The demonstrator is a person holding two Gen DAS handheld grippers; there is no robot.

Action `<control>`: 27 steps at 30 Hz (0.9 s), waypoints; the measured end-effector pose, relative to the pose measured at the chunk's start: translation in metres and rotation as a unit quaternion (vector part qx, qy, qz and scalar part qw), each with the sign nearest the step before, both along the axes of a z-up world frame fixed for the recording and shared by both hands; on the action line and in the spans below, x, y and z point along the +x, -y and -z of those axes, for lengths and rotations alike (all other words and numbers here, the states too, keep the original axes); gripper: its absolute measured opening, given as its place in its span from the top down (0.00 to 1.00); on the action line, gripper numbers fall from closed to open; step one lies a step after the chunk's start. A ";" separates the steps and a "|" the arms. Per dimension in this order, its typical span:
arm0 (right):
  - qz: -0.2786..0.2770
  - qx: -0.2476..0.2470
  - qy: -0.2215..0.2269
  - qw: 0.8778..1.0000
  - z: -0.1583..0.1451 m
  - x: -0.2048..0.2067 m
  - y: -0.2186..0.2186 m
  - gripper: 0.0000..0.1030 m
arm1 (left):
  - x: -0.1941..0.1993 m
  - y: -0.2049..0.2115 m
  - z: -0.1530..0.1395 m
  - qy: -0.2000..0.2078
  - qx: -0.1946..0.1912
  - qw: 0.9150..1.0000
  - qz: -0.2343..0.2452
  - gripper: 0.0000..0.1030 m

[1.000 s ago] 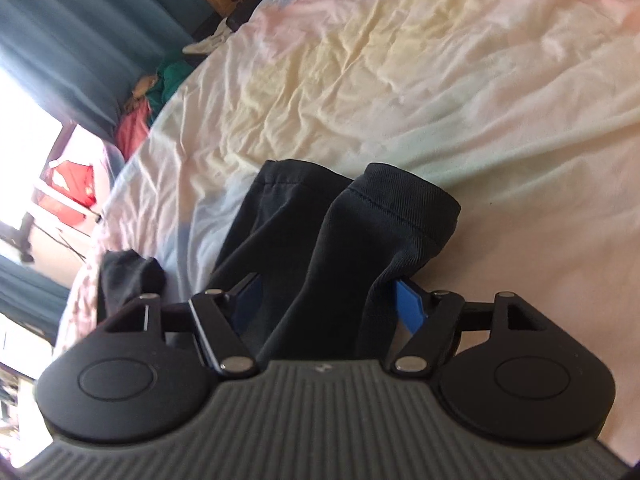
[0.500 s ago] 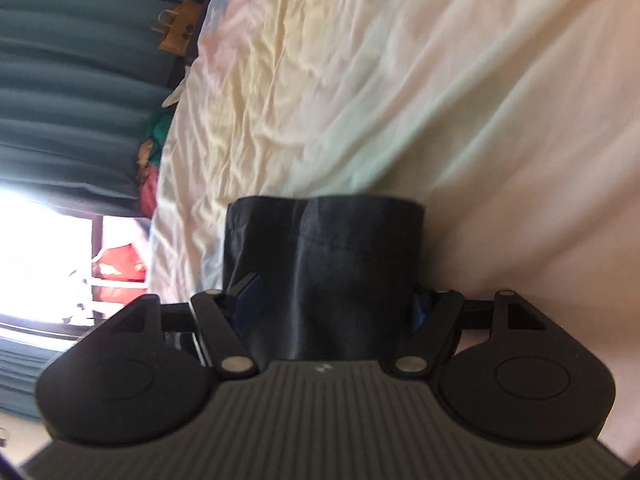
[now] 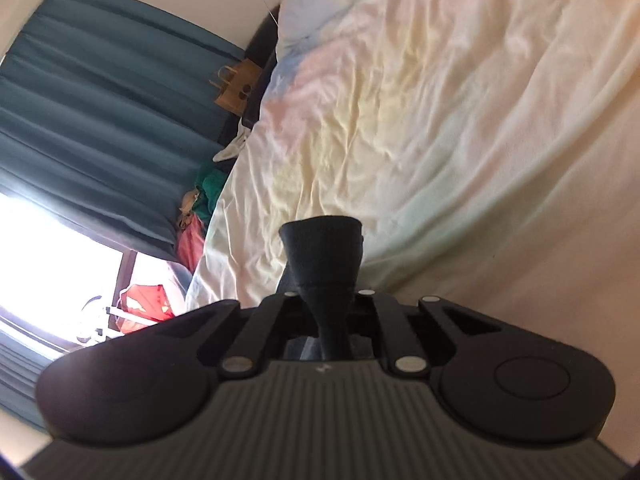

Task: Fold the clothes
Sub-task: 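Lower the sweatpants onto the bed and open both tools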

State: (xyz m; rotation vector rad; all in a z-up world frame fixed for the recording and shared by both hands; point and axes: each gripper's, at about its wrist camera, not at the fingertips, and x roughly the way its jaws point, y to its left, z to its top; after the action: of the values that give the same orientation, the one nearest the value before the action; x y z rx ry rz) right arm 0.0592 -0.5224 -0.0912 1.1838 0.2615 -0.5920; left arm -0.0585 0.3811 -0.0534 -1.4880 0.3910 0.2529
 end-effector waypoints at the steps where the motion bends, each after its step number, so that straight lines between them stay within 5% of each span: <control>1: 0.004 -0.004 -0.016 1.000 -0.001 -0.005 0.001 0.92 | -0.005 0.000 -0.005 -0.001 0.007 1.000 0.004 0.91; 4: 0.009 0.004 -0.065 0.998 0.005 -0.016 0.007 0.92 | -0.015 -0.009 -0.010 -0.020 -0.010 1.000 0.008 0.91; 7: 0.001 0.064 -0.117 0.991 0.033 -0.013 0.017 0.91 | -0.008 -0.023 -0.008 -0.078 0.039 0.996 0.022 0.91; 12: -0.004 0.071 -0.130 0.989 0.042 -0.011 0.014 0.89 | 0.010 -0.038 0.002 -0.116 0.063 0.989 0.059 0.89; 15: -0.005 0.056 -0.134 0.989 0.035 -0.011 0.010 0.83 | 0.011 -0.036 -0.012 -0.132 0.101 0.983 0.077 0.74; 17: 0.001 0.049 -0.145 0.988 0.028 -0.011 0.009 0.75 | 0.014 -0.032 -0.028 -0.153 0.144 0.974 0.091 0.48; 20: 0.010 0.004 -0.149 0.989 0.010 -0.012 0.004 0.57 | 0.015 -0.025 -0.051 -0.170 0.206 0.957 0.112 0.20; 22: 0.015 -0.043 -0.147 0.988 -0.005 -0.011 -0.002 0.31 | 0.017 -0.017 -0.067 -0.175 0.242 0.945 0.134 0.19; 27: -0.002 -0.189 -0.128 0.974 -0.050 0.000 -0.041 0.26 | 0.007 0.027 -0.116 -0.149 0.391 0.897 0.145 0.12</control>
State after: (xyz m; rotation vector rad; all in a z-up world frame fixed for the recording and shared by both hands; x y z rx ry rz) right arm 0.0596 -0.4811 -0.0416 0.7379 0.3517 -0.7547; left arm -0.0513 0.3541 0.0629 -0.5835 0.6593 0.3487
